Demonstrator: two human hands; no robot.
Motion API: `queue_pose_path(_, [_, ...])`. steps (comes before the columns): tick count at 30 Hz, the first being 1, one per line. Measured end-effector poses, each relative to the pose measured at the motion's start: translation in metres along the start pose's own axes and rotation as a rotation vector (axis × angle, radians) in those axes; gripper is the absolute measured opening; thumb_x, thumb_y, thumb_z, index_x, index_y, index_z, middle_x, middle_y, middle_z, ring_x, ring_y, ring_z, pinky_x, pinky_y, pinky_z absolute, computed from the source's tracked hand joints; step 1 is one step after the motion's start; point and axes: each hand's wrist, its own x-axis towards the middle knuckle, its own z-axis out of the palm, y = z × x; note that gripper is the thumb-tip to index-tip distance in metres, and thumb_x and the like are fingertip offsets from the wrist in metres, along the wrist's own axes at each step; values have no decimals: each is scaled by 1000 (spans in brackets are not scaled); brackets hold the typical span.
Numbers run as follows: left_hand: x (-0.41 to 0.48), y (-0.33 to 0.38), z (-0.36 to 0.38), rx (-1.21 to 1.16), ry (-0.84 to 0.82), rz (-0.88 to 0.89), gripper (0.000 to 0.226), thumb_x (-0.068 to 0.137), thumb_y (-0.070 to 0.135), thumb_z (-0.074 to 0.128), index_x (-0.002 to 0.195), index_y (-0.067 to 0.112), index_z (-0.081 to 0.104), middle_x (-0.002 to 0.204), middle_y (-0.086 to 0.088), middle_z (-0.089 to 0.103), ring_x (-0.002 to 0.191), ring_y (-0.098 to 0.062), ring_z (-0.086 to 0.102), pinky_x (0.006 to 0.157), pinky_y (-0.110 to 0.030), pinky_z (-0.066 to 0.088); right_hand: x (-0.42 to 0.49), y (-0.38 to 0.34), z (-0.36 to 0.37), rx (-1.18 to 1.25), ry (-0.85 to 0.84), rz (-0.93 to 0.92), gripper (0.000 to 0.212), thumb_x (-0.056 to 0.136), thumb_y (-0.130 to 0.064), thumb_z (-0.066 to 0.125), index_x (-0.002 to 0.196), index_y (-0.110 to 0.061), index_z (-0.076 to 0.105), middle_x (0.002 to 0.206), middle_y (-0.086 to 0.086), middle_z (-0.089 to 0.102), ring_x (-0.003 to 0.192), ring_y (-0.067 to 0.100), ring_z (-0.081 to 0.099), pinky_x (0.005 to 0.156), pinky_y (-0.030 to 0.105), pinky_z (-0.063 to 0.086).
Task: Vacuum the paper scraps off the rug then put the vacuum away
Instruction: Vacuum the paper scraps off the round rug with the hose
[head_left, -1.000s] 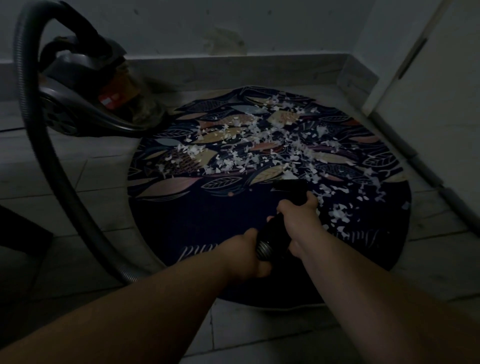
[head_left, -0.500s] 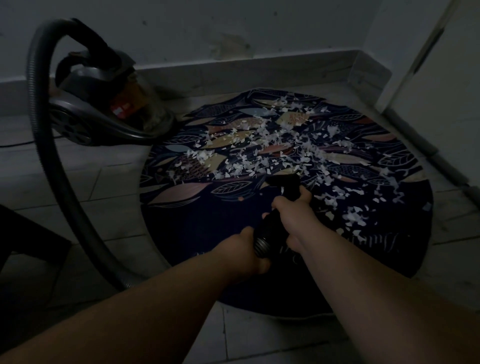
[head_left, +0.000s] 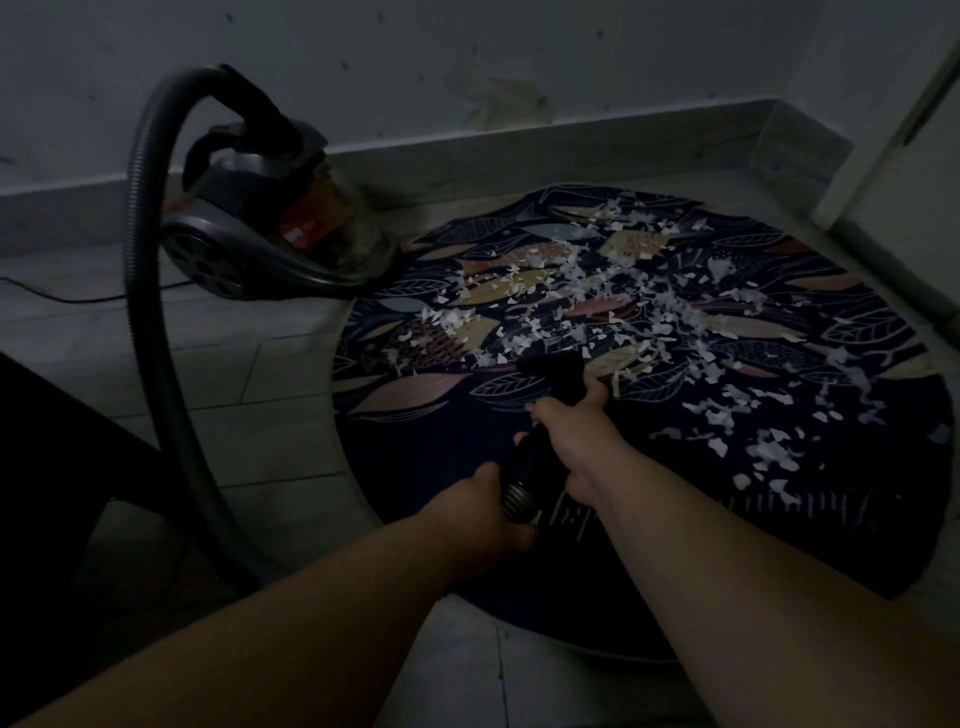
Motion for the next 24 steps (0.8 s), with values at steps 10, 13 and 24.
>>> queue_pose_path(10, [-10,-28,-15,-40,47,-59,57,82,42,65,125,16,39,120,-5,56,102,-18,56,80,-24,45,-3,-1,38,0,-78,-4,81,91,-7,52,148,-46,9,118,17,56,81,30,69,71,43,60])
queue_pose_path(13, [-13,-35,-16,-56,65,-82,56,83,43,64,125,15,39,119,-6,56,104,-20,57,81,-25,46,-4,2,49,-12,-87,-13,80,91,-6,51,147,-46,11,120,17,55,77,29,68,69,41,60])
queue_pose_path(24, [-21,-69,-24,-172,109,-153,54,80,38,68,119,14,40,109,-9,60,83,-24,65,64,-28,54,-8,8,88,-57,-167,-42,78,93,-5,52,148,-44,13,97,6,47,77,29,66,77,45,59])
